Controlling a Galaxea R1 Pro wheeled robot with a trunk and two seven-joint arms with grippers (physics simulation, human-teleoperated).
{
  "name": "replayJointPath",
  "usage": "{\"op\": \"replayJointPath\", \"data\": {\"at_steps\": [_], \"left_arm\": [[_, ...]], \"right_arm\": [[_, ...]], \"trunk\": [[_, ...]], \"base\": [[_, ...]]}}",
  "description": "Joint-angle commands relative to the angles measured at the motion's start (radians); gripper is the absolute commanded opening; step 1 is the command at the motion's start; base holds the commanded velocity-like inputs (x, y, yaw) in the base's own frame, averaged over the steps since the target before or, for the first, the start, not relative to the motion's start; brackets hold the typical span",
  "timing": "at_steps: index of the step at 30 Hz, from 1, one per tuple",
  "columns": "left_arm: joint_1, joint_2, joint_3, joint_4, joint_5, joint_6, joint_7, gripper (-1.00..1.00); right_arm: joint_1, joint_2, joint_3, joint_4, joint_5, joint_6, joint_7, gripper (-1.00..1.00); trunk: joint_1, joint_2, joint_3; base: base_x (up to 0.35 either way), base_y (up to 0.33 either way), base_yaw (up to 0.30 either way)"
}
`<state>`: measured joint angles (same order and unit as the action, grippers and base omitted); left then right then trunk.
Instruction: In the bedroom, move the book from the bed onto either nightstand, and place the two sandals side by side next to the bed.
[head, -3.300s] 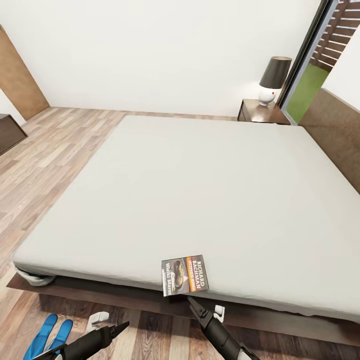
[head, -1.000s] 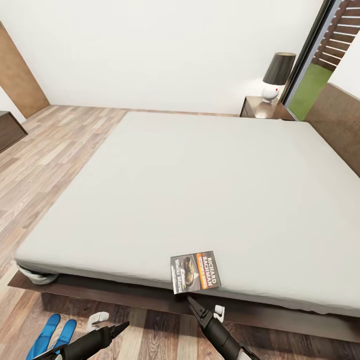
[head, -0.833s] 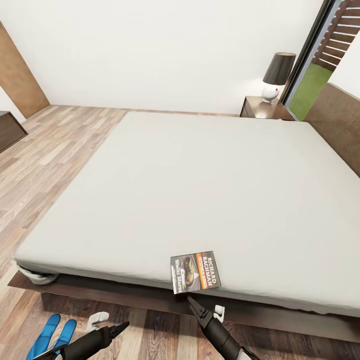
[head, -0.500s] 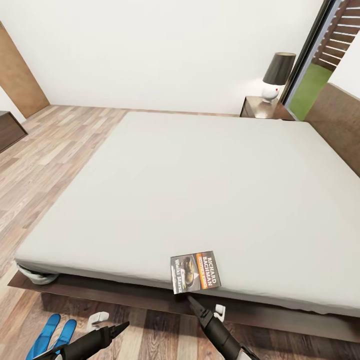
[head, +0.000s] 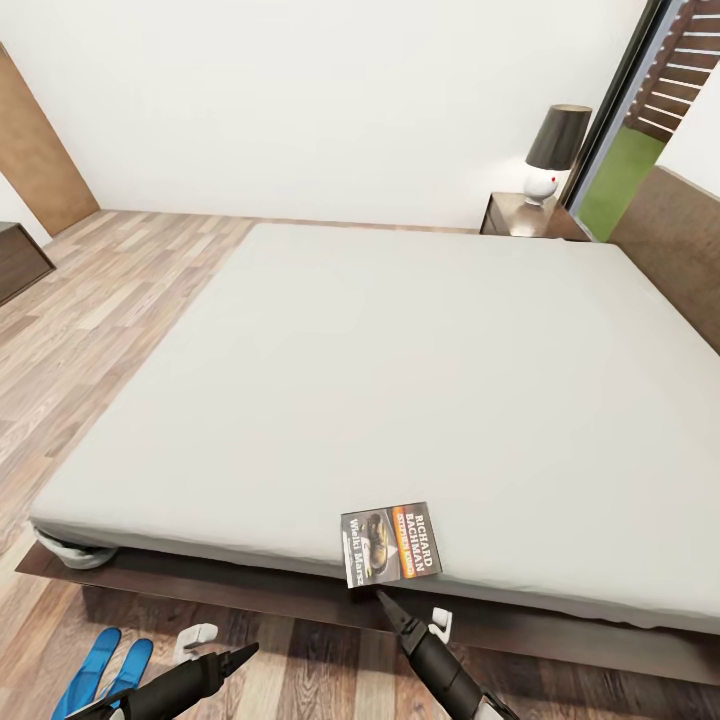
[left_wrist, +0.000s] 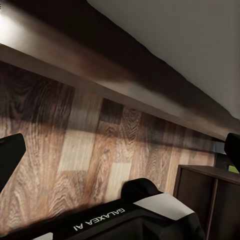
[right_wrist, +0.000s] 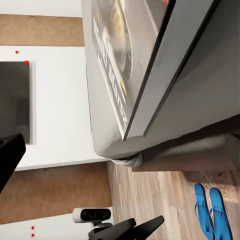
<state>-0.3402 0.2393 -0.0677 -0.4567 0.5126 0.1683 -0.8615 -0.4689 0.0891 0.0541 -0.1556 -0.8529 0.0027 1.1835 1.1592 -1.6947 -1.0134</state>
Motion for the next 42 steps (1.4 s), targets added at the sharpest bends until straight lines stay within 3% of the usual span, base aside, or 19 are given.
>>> {"op": "replayJointPath", "data": {"at_steps": [1,42], "left_arm": [[0.0,0.001,-0.006,0.0,0.011,0.008,-0.001,1.0],[0.0,0.0,-0.006,0.0,0.011,0.008,0.001,1.0]], "right_arm": [[-0.001,0.0,0.006,0.001,-0.008,0.0,0.002,1.0],[-0.001,0.0,0.006,0.001,-0.008,0.0,0.002,1.0]], "trunk": [[0.0,0.0,-0.001],[0.0,0.0,-0.001]], "base": [[0.0,0.011,0.0],[0.034,0.012,0.0]]}}
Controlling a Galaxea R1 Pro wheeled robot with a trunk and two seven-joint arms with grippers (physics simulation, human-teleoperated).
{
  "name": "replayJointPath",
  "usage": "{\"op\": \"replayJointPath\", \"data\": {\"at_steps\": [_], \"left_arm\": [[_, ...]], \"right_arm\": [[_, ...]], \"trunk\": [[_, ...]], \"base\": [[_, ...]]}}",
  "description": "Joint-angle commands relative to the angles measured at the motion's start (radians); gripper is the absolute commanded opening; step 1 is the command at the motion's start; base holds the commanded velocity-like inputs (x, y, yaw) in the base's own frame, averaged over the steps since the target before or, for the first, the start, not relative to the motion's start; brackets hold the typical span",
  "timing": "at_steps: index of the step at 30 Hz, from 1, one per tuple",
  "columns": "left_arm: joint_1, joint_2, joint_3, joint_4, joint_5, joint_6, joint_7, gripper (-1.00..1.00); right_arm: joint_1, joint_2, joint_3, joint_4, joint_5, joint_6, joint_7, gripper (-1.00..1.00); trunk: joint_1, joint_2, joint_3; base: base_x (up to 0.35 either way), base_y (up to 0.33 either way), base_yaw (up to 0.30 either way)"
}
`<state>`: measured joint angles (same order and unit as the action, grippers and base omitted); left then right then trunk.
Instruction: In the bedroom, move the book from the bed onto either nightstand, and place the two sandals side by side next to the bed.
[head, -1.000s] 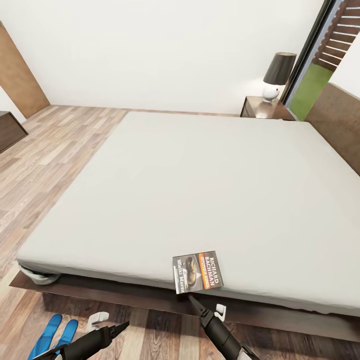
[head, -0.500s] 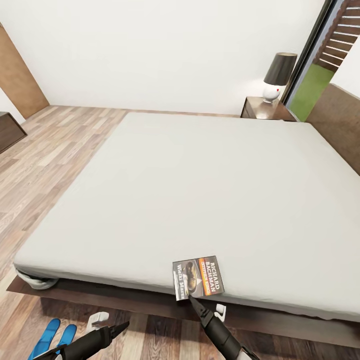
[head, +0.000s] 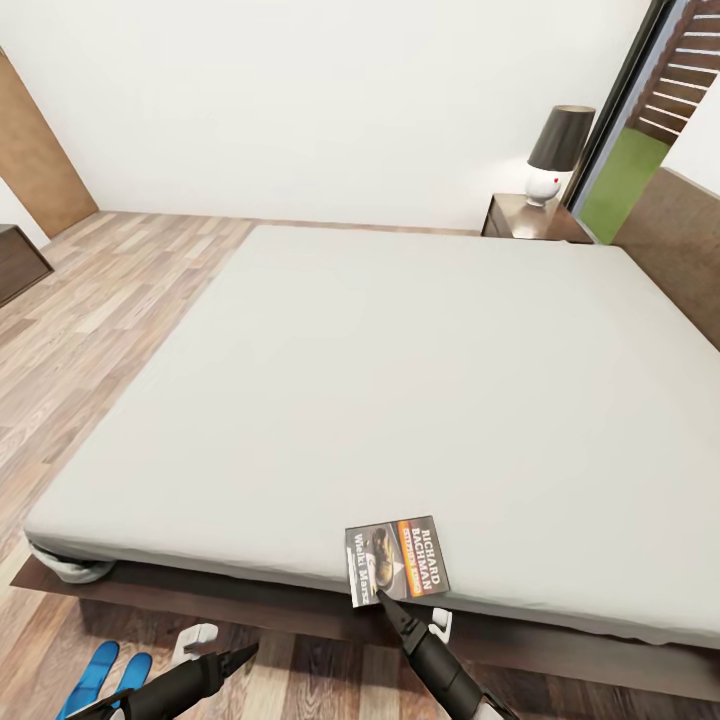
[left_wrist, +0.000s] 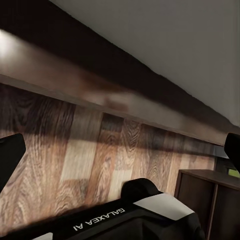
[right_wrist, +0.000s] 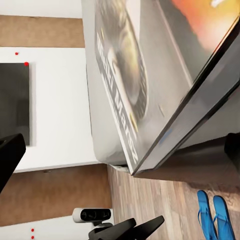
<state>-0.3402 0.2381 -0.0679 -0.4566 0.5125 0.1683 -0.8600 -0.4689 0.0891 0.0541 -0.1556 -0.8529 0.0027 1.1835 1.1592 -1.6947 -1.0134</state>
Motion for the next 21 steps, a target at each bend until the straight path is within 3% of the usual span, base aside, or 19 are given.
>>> {"op": "replayJointPath", "data": {"at_steps": [1,13,21], "left_arm": [[0.0,0.001,-0.006,0.0,0.011,0.008,-0.001,1.0],[0.0,0.001,-0.007,0.0,0.011,0.008,-0.001,1.0],[0.0,0.001,-0.007,0.0,0.011,0.008,-0.001,1.0]], "right_arm": [[-0.001,0.0,0.006,0.001,-0.008,0.0,0.002,1.0],[-0.001,0.0,0.006,0.001,-0.008,0.0,0.002,1.0],[-0.001,0.0,0.006,0.001,-0.008,0.0,0.002,1.0]], "trunk": [[0.0,0.0,-0.001],[0.0,0.0,-0.001],[0.031,-0.056,-0.026]], "base": [[0.013,0.0,0.0],[0.002,0.0,0.0],[0.0,0.0,0.0]]}}
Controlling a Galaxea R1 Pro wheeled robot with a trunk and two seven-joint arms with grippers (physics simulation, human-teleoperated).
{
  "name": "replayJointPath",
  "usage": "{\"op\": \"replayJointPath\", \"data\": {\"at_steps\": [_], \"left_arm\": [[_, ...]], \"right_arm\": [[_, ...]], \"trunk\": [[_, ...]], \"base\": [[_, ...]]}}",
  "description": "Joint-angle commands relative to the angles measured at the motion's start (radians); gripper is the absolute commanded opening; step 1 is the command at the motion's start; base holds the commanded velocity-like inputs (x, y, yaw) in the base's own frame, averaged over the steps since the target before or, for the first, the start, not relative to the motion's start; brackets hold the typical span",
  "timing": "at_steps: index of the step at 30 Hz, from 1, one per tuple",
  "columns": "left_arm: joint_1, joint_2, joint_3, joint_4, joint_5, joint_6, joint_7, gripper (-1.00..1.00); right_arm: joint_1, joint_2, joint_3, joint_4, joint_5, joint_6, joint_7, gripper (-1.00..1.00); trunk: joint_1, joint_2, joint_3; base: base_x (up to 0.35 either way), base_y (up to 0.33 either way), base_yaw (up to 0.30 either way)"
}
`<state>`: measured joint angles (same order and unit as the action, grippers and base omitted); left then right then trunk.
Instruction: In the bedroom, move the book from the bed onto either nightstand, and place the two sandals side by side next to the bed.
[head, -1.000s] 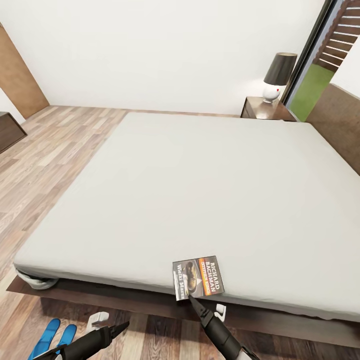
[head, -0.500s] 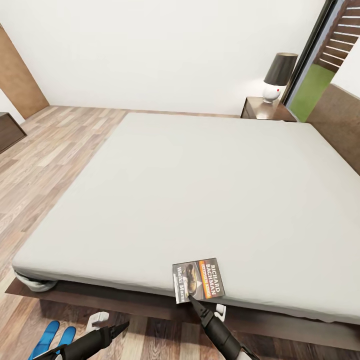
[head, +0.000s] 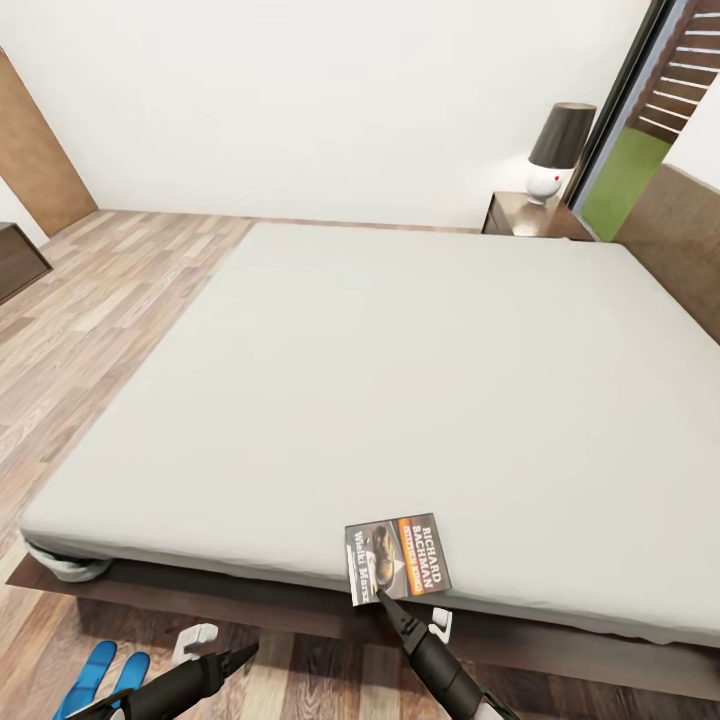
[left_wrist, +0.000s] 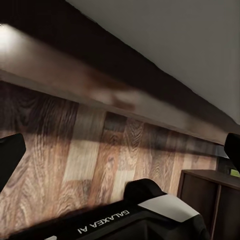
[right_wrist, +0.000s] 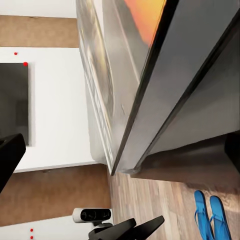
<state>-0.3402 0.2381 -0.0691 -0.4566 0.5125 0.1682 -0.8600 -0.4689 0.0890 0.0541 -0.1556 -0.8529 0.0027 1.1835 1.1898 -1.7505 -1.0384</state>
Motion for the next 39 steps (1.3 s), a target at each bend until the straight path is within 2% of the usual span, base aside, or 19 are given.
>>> {"op": "replayJointPath", "data": {"at_steps": [1,34,35,39], "left_arm": [[0.0,0.001,-0.006,-0.001,0.011,0.008,-0.001,1.0],[0.0,0.001,-0.006,-0.001,0.011,0.008,-0.001,1.0],[0.0,0.001,-0.006,-0.001,0.011,0.008,-0.001,1.0],[0.0,0.001,-0.006,-0.001,0.011,0.008,-0.001,1.0]], "right_arm": [[-0.001,0.0,0.006,0.001,-0.008,0.0,0.002,1.0],[-0.001,0.0,0.006,0.001,-0.008,0.0,0.002,1.0],[-0.001,0.0,0.006,0.001,-0.008,0.0,0.002,-1.0],[-0.001,0.0,0.006,0.001,-0.008,0.002,0.002,-1.0]], "trunk": [[0.0,-0.001,-0.001],[0.0,-0.001,-0.001],[0.0,-0.001,-0.001],[0.0,-0.001,-0.001]], "base": [[0.0,0.0,0.0],[0.027,0.0,0.0],[0.0,0.0,0.0],[0.0,0.0,0.0]]}}
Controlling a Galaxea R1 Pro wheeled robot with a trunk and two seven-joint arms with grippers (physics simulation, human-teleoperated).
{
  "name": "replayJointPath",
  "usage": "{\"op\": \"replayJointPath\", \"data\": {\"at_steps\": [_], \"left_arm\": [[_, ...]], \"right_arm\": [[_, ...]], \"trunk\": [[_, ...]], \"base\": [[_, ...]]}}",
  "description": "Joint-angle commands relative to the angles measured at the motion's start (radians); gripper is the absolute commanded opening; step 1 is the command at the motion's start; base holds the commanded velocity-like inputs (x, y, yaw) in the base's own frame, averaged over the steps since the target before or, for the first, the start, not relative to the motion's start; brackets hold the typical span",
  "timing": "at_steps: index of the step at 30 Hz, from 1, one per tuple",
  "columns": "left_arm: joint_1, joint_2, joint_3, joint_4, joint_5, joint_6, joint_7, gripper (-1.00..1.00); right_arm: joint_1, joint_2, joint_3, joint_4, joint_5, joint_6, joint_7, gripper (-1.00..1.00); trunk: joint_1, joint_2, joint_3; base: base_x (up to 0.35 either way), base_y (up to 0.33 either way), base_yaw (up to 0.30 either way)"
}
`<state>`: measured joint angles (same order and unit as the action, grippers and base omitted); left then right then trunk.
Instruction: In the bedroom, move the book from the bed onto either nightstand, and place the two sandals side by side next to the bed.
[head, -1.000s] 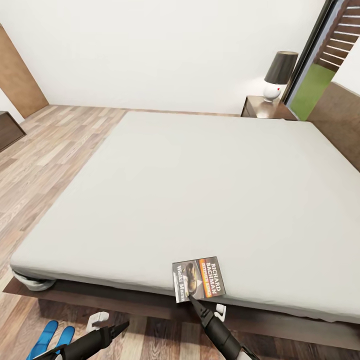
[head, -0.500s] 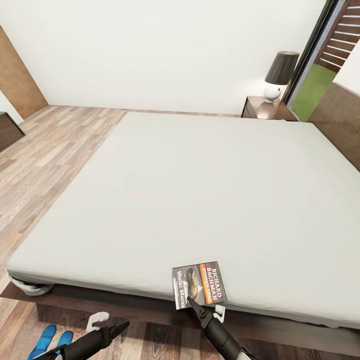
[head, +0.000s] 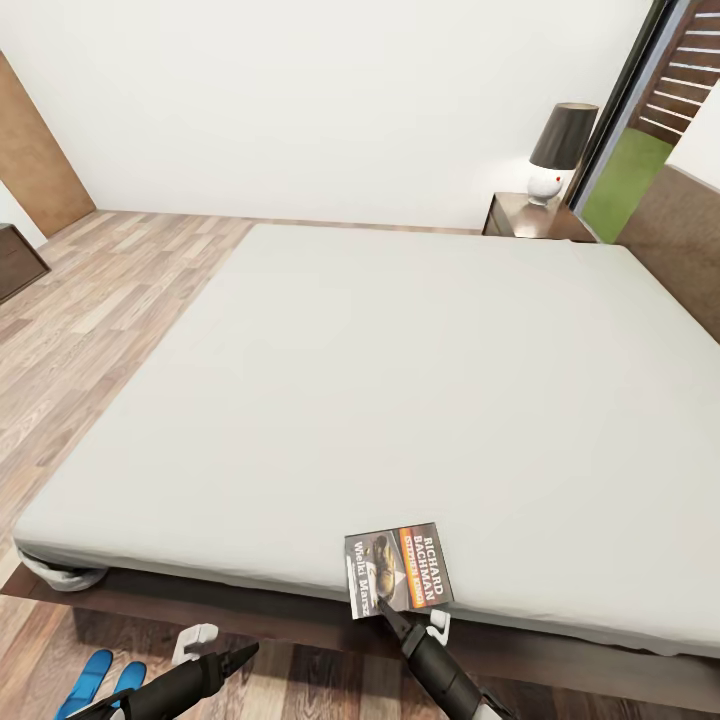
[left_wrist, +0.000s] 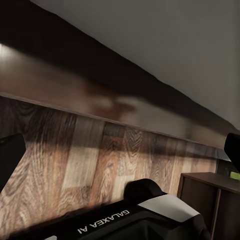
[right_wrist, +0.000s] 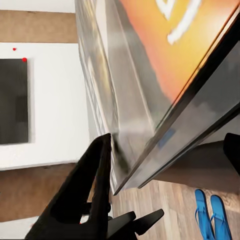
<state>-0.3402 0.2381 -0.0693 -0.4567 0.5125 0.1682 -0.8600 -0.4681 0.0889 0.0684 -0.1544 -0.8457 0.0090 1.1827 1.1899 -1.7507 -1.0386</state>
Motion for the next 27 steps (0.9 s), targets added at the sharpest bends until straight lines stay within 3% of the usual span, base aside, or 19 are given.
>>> {"op": "replayJointPath", "data": {"at_steps": [1,17,27], "left_arm": [[0.0,0.001,-0.006,0.0,0.011,0.008,-0.001,1.0],[0.0,0.001,-0.006,0.0,0.011,0.008,-0.001,1.0],[0.0,0.001,-0.006,-0.001,0.011,0.008,-0.001,1.0]], "right_arm": [[-0.001,0.0,-0.009,-0.001,-0.015,-0.004,0.003,-1.0],[-0.001,0.0,-0.009,-0.001,-0.015,-0.004,0.003,-1.0],[-0.001,0.0,-0.009,-0.001,-0.015,-0.004,0.003,-1.0]], "trunk": [[0.0,0.0,0.0],[0.0,0.0,0.0],[-0.035,0.063,0.028]], "base": [[0.0,0.0,0.0],[0.0,0.0,0.0],[0.0,0.0,0.0]]}}
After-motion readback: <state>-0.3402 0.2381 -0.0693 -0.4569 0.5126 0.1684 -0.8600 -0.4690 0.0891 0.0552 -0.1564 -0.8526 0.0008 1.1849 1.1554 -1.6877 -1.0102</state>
